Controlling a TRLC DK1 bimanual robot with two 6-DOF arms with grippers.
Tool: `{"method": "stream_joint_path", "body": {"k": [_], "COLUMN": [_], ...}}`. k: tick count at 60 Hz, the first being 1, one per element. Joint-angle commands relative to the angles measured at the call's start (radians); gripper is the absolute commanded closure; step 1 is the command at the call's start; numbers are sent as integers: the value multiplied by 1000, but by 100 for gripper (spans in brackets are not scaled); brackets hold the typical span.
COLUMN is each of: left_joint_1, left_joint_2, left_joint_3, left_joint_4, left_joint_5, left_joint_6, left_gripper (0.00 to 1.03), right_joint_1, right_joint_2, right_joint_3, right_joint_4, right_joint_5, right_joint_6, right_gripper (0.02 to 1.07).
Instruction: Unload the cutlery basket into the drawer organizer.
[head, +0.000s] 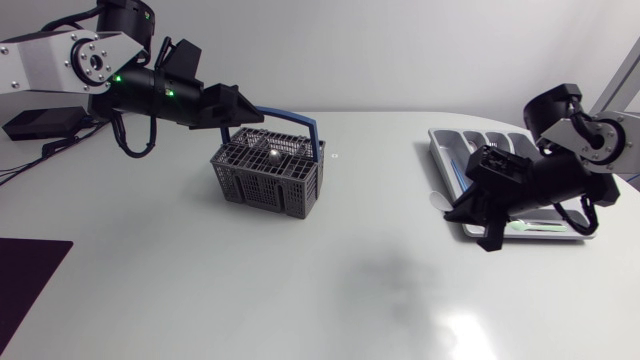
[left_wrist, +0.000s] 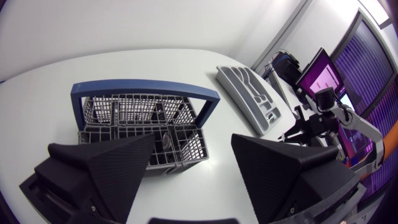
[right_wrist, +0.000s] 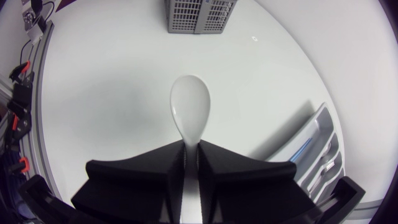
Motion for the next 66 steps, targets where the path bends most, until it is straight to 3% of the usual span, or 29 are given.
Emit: {"method": "stream_joint_path", "body": {"k": [1, 18, 42, 53, 59, 66], "left_joint_1": [-5, -26, -86, -89, -91, -91], "left_joint_2": [25, 69, 77, 89, 92, 94], "left_joint_3": [-25, -52, -108, -111, -112, -115], "left_joint_4": [5, 54, 148, 171, 179, 185], "left_joint_5": [2, -40, -162, -182, -188, -191], "left_joint_6": [64, 133, 184, 190, 195, 195], "left_gripper": [17, 17, 17, 17, 17, 17], "right_joint_1": [-81, -314, -434, -464, -470, -470], "right_joint_2": [37, 222, 410, 474, 500, 506], "right_joint_3": [15, 113, 215, 262, 273, 268], "right_joint_4": [-34, -76, 31, 60, 92, 123], "right_joint_5": [-11, 3, 184, 245, 266, 289], "right_joint_6": [-141, -441, -639, -671, -673, -670], "right_gripper": [101, 101, 101, 82, 80, 63]}}
